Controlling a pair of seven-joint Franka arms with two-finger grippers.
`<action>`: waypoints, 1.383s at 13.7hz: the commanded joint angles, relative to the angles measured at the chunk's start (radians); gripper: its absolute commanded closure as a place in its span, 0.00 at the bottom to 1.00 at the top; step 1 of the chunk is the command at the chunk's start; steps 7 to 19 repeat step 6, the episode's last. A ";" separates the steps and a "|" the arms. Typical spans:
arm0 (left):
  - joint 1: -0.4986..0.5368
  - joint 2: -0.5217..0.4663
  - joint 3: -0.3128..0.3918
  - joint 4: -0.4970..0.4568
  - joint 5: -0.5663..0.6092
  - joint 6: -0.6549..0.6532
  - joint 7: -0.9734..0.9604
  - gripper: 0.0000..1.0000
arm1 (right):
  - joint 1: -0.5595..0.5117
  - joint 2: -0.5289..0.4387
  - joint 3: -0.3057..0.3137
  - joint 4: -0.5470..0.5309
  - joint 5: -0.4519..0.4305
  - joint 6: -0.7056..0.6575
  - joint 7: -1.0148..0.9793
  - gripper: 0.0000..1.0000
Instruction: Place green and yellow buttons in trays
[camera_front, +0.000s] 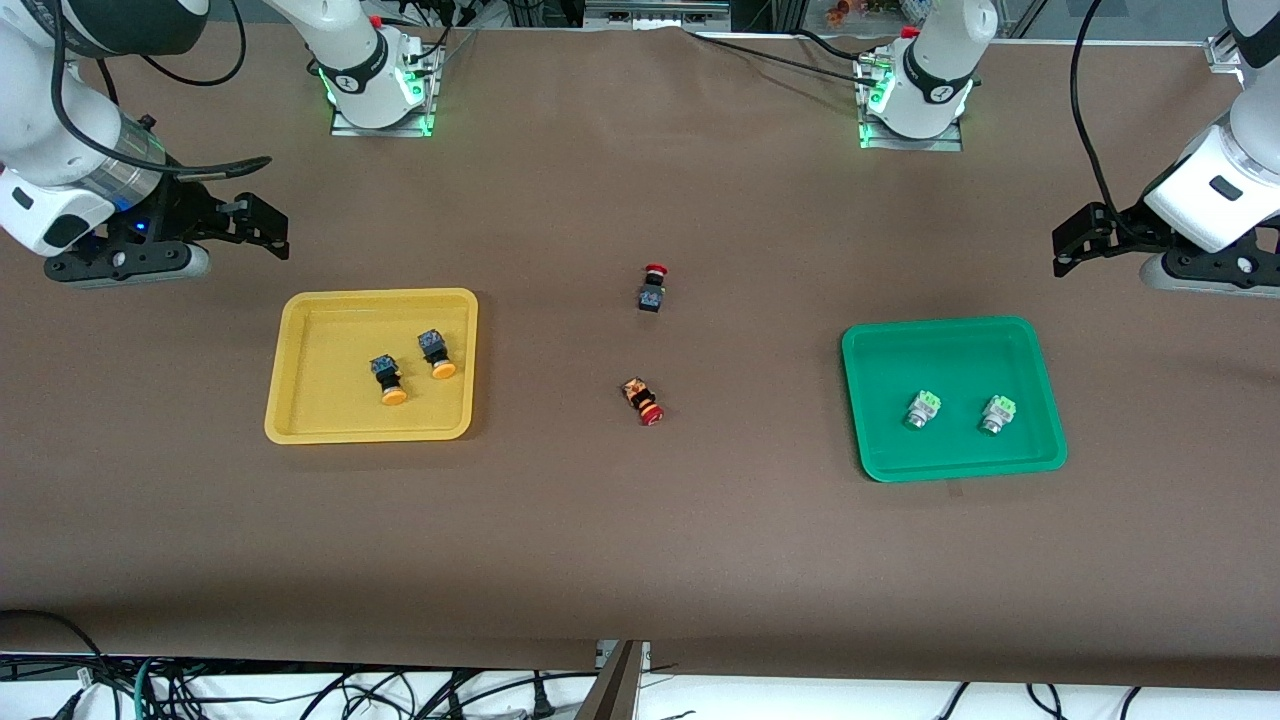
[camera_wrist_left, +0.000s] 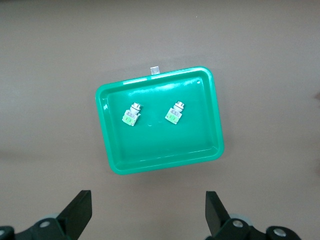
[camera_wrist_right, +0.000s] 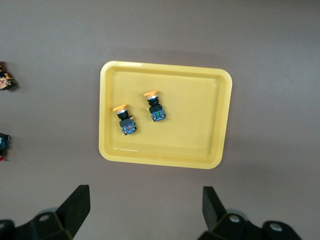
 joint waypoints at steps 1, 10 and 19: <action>-0.002 0.010 -0.001 0.026 0.003 -0.017 0.004 0.00 | -0.024 0.028 0.022 0.062 -0.012 -0.012 -0.005 0.01; -0.002 0.019 -0.001 0.026 0.005 -0.020 -0.006 0.00 | -0.027 0.049 0.020 0.089 -0.016 -0.012 -0.005 0.01; -0.002 0.019 -0.001 0.026 0.005 -0.020 -0.006 0.00 | -0.027 0.049 0.020 0.089 -0.016 -0.012 -0.005 0.01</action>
